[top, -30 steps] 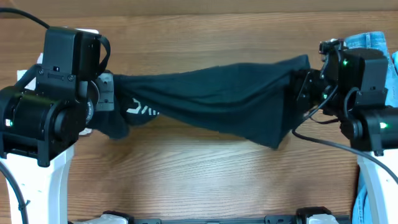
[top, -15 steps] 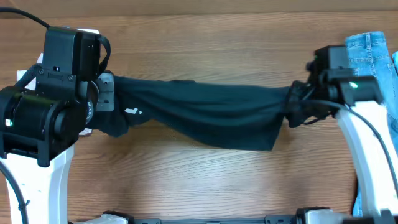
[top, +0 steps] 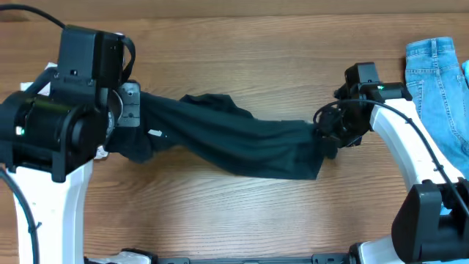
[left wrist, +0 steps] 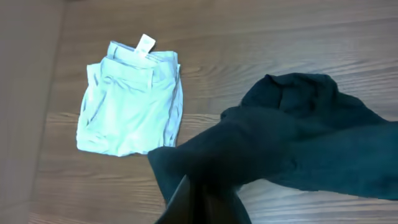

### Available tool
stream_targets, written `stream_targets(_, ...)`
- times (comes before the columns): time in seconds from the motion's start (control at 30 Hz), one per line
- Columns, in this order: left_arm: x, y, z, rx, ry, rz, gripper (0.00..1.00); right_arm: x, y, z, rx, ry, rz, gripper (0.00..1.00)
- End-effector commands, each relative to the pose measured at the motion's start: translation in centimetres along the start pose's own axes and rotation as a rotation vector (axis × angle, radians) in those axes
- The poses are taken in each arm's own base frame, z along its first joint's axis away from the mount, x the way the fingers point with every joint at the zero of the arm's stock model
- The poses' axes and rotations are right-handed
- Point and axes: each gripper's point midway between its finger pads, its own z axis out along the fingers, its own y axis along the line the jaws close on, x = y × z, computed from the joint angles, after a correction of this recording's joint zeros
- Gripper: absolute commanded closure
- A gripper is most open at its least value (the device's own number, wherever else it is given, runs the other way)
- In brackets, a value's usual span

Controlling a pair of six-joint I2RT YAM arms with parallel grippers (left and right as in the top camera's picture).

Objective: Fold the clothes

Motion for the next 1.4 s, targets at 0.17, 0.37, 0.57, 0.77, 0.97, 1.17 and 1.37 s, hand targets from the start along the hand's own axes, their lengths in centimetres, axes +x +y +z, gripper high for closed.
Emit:
stream_targets(0.17, -0.5, 0.3, -0.4, 0.0, -0.025, 0.002, 0.96, 3.2, 3.3, 2.7, -0.282, 0.103, -0.085, 0.47)
stream_targets(0.37, -0.5, 0.3, -0.4, 0.0, -0.024, 0.002, 0.96, 2.1, 4.1, 4.8, -0.366, 0.024, -0.063, 0.54)
stream_targets(0.57, -0.5, 0.3, -0.4, 0.0, -0.024, 0.003, 0.96, 1.2, 5.0, 4.4, -0.417, -0.011, -0.088, 0.6)
stream_targets(0.77, -0.5, 0.3, -0.4, -0.001, -0.025, 0.021, 0.96, 1.8, 4.5, 2.6, -0.485, 0.016, -0.15, 0.64)
stream_targets(0.97, -0.6, 0.3, -0.4, 0.0, -0.026, 0.02, 0.96, 3.5, 7.3, 0.5, -0.667, 0.049, -0.243, 0.63)
stream_targets(1.17, -0.6, 0.3, -0.4, 0.0, -0.029, 0.019, 0.96, 1.5, 3.3, 5.0, -0.274, -0.042, -0.112, 0.62)
stream_targets(1.37, -0.6, 0.1, -0.4, 0.011, -0.026, 0.02, 0.96, 0.2, 3.1, 6.2, -0.28, -0.109, -0.038, 0.62)
